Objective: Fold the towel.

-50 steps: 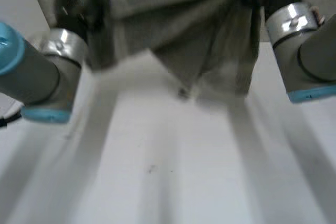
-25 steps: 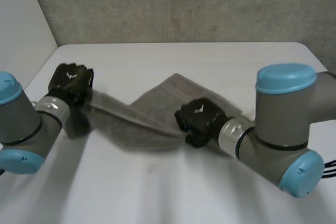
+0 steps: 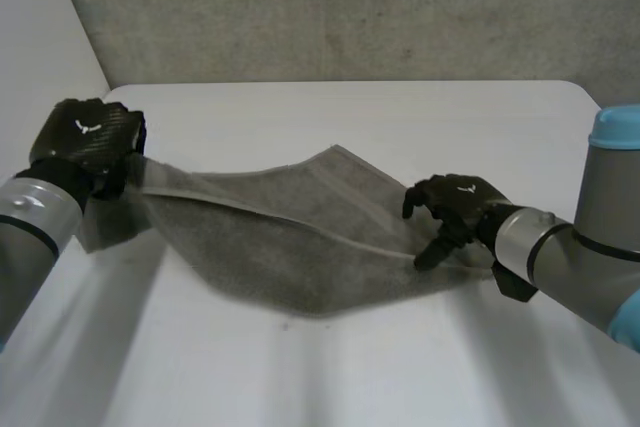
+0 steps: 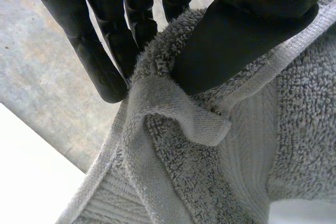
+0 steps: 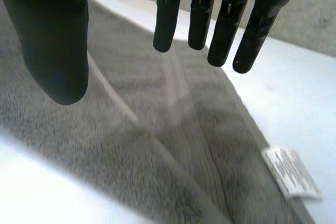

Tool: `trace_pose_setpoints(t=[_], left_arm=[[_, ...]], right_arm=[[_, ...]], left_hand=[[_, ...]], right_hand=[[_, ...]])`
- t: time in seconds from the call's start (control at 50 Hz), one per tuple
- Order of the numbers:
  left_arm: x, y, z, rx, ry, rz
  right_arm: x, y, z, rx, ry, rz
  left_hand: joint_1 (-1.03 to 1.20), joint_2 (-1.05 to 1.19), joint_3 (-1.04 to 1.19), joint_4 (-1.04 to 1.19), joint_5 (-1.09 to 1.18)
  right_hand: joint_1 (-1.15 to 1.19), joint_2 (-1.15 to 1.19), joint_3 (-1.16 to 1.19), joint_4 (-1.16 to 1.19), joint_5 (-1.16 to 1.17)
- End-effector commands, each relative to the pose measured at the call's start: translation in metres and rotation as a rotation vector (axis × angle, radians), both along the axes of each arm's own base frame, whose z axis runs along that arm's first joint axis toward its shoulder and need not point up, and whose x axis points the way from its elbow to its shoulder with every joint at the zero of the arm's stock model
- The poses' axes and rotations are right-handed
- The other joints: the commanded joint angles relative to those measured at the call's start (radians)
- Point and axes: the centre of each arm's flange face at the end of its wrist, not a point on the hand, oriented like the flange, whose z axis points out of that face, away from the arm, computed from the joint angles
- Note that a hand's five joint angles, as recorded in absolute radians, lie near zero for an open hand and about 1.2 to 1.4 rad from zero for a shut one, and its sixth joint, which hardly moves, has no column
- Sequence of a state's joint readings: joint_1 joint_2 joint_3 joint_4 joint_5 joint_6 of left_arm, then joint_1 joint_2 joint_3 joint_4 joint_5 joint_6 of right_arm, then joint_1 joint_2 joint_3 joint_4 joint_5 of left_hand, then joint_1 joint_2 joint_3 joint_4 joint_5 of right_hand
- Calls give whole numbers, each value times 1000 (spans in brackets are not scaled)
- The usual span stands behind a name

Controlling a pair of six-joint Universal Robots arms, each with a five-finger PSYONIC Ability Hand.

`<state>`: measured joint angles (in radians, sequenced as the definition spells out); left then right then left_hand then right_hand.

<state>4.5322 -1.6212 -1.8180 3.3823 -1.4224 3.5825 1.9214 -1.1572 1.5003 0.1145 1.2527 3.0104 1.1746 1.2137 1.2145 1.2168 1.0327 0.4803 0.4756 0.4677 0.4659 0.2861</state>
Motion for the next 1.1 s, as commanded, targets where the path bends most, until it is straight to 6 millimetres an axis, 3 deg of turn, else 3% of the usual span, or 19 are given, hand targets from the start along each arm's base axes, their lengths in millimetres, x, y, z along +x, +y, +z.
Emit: trace_pose_setpoints(t=[0.02,0.22,0.4,0.58,0.74,0.78,0.8,0.82,0.9,0.94,0.96,1.0,1.02,1.04,1.06,1.1], left_arm=[[-1,8,34,-20,153,-16],[-3,7,44,-33,172,-27],[0,14,60,-84,192,-27],[0,15,63,-83,222,-28],[0,16,61,-76,224,-29],[0,16,60,-71,223,-29],[0,16,60,-71,223,-29],[0,16,60,-71,225,-27],[0,15,60,-73,225,-28],[0,15,62,-77,230,-28],[0,15,62,-77,230,-28],[0,15,64,-79,237,-29],[0,15,64,-79,237,-29],[-1,14,66,-86,241,-30],[-1,14,66,-86,241,-30],[-1,14,69,-80,248,-31]], right_arm=[[-18,10,-18,49,74,-6],[-33,5,-28,56,101,-2],[-31,-5,-47,60,108,-8],[-30,-10,-63,29,132,8],[-28,-7,-68,28,147,32],[-27,-8,-67,14,142,33],[-27,-8,-67,14,142,33],[-27,-9,-65,2,135,28],[-28,-12,-57,-36,118,15],[-33,-18,-36,-103,101,-10],[-33,-18,-36,-104,101,-10],[-45,-29,-1,-204,81,-58],[-45,-29,-1,-205,81,-58],[-48,-30,21,-270,69,-72],[-48,-30,22,-270,68,-72],[-50,-27,72,-415,43,-86]], left_hand=[[222,183,182,180,189],[222,183,182,180,189],[222,183,182,180,189],[222,183,182,180,189],[222,183,182,180,189],[222,183,182,180,189],[222,183,182,180,189],[222,183,182,180,189],[222,183,182,180,189],[222,183,182,180,189],[222,183,182,180,189],[222,183,182,180,189],[222,183,182,180,189],[222,183,182,180,189],[222,183,182,180,189],[222,183,182,180,189]], right_hand=[[-58,-53,-45,-43,-38],[-66,-62,-54,-52,-47],[-37,-33,-25,-23,-18],[36,41,49,51,56],[371,376,384,385,391],[686,691,699,701,706],[688,693,701,702,708],[914,918,926,928,933],[916,921,929,930,936],[916,921,929,930,936],[916,921,929,930,936],[916,921,929,930,936],[916,921,929,930,936],[916,921,929,930,936],[916,921,929,930,936],[916,921,929,930,936]])
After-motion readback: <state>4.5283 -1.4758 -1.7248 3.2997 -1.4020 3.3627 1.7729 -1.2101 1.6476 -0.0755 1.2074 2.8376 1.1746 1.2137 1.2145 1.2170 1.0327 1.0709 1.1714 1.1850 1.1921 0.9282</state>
